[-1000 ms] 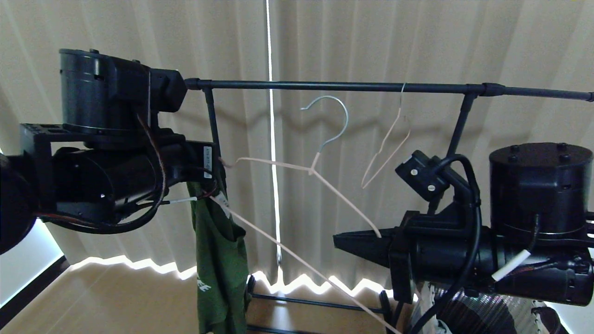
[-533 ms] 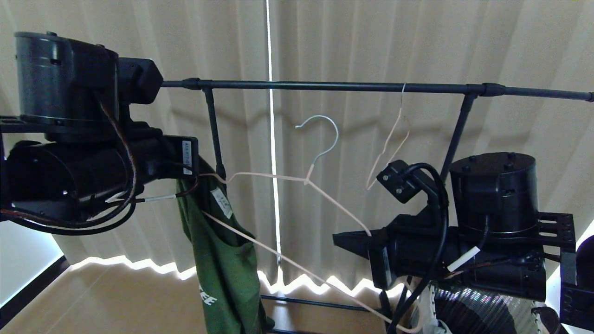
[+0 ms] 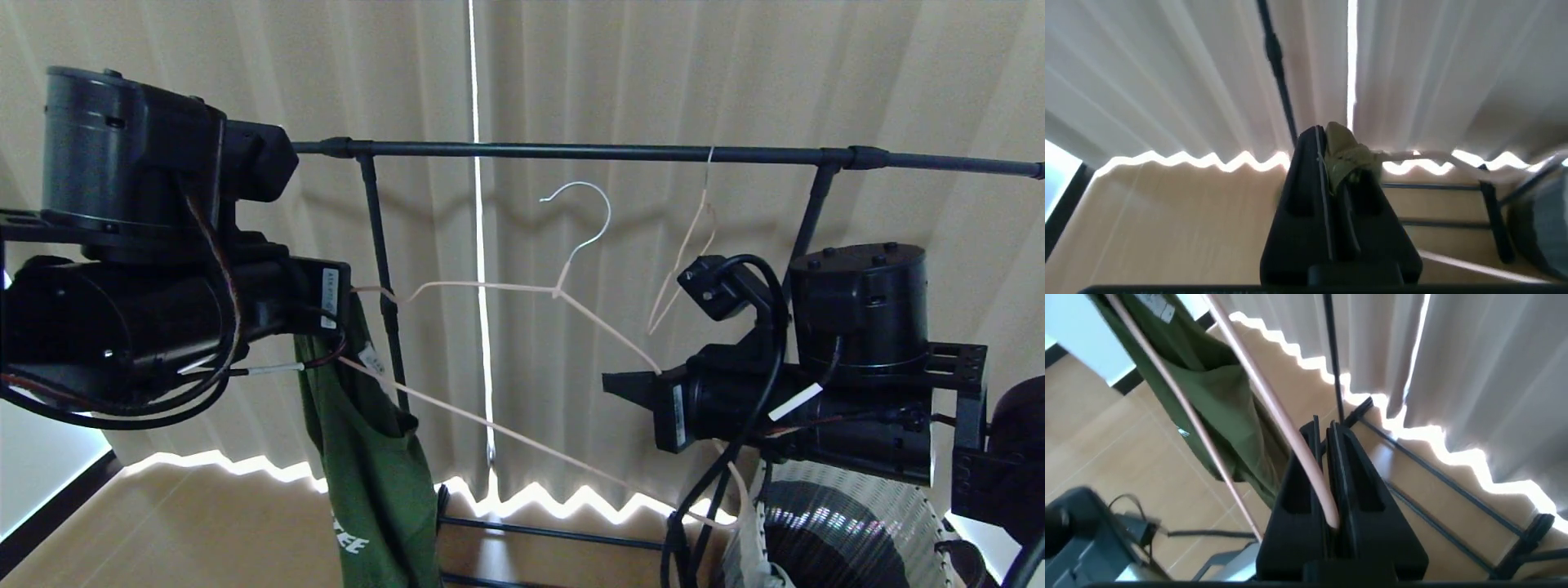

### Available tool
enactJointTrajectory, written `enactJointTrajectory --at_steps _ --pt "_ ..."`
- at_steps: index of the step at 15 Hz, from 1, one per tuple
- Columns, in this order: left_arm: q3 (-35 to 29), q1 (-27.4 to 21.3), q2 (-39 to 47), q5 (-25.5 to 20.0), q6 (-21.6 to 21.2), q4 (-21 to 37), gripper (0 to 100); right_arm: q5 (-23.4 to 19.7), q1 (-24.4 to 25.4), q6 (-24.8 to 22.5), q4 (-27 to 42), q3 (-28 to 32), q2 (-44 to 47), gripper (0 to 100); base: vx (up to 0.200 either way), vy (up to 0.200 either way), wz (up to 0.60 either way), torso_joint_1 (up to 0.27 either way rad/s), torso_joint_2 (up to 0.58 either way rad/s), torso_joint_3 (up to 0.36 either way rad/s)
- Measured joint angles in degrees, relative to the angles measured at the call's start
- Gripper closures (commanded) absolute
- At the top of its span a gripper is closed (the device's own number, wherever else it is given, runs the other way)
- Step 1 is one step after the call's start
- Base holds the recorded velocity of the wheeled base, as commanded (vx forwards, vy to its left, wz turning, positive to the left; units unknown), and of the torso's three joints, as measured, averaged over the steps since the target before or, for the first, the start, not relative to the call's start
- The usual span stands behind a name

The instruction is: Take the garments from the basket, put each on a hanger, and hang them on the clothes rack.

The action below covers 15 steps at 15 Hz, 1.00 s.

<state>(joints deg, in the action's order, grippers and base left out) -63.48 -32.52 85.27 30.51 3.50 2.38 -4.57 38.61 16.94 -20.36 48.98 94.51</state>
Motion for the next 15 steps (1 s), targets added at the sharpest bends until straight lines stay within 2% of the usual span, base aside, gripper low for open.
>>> enactJointTrajectory --at_steps 2,5,9,13,15 --pt "-0.28 -1.93 0.11 -0.02 0.44 -0.06 100 0.11 -0.02 0.10 -0.05 1.18 1.16 100 0.000 0.000 0.00 0.000 0.00 0.000" --pt "-3.72 -5.51 1.24 0.00 5.10 0.05 100 0.12 0.34 0.12 -0.16 3.85 3.61 100 0.000 0.000 0.00 0.000 0.00 0.000" --pt "-8.46 -8.13 3.73 -0.02 8.09 0.13 100 0.44 1.24 0.12 0.20 5.40 5.55 100 0.000 0.000 0.00 0.000 0.00 0.000" --pt "-10.12 -4.27 5.30 -0.06 7.47 0.46 100 9.19 0.89 -0.04 1.76 4.07 5.60 100 0.000 0.000 0.00 0.000 0.00 0.000" --pt "-10.09 -2.97 5.46 0.00 7.39 2.38 100 12.82 -0.07 -0.06 3.63 4.00 5.55 100 0.000 0.000 0.00 0.000 0.00 0.000"
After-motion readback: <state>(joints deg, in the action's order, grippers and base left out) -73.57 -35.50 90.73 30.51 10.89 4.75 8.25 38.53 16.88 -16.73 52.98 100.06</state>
